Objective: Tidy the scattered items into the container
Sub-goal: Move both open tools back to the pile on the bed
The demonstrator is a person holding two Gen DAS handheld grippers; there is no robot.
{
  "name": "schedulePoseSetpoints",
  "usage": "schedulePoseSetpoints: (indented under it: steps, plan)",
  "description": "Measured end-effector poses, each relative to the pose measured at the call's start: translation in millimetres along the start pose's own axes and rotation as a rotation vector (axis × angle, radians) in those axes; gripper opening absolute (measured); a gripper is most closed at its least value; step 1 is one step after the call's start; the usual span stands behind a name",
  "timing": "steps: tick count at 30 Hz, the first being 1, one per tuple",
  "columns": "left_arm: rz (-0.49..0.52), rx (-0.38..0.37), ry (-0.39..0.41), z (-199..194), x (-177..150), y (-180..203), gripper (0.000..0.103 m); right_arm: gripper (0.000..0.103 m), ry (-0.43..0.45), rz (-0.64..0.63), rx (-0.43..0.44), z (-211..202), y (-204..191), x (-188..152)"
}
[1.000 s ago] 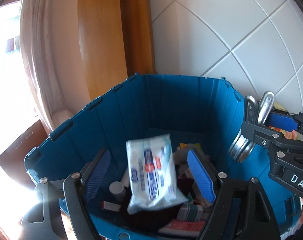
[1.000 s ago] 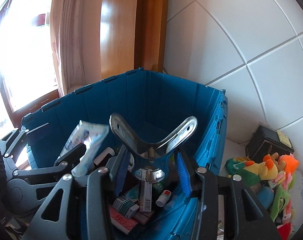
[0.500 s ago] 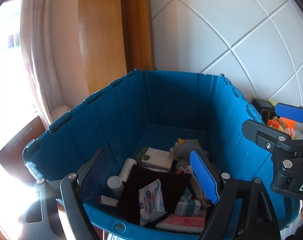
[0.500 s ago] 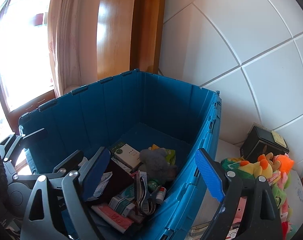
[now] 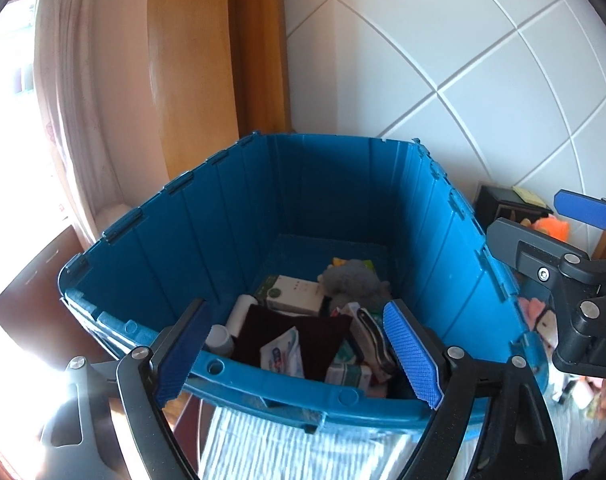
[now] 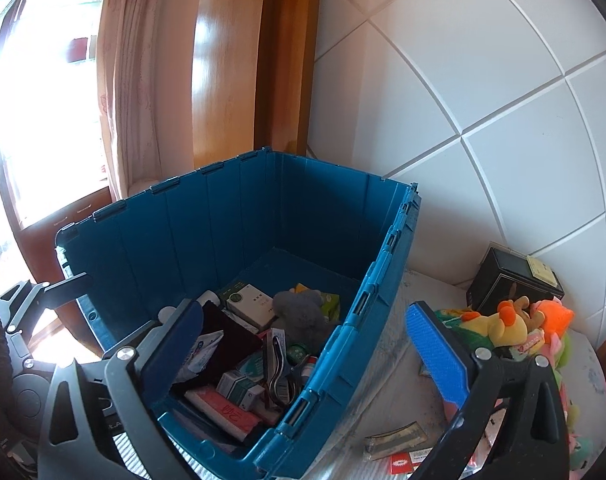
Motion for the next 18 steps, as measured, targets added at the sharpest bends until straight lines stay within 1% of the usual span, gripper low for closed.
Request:
schedulePoseSetpoints:
  steps: [4,9,12,18]
  plan:
    - [0.01,-0.009,-0.001,-8,-3,12,0.089,0.103,0.013,0.019,-0.017,-16,11,-7]
    - [0.029,-0.036,0.001,-15,-6,33,0.089,0.103,0.016,0.066,-0.054,-34,35,-20]
    - [0.05,-0.065,0.011,-21,-6,52,0.089,0.103,0.017,0.098,-0.082,-46,53,-29]
    - [0.103,-0.134,0.025,-33,-7,100,0.089,0.103,0.011,0.161,-0.15,-72,95,-53]
Point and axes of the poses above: each gripper's, at about its wrist camera, not at the fingertips, and z roughly the way its jaws point, y to its right, x to its top, the point moved 2 cm from there along z, roughly the way its jaws point, and after that the axes turned 5 degrees about -z, right-handed, at the moved point
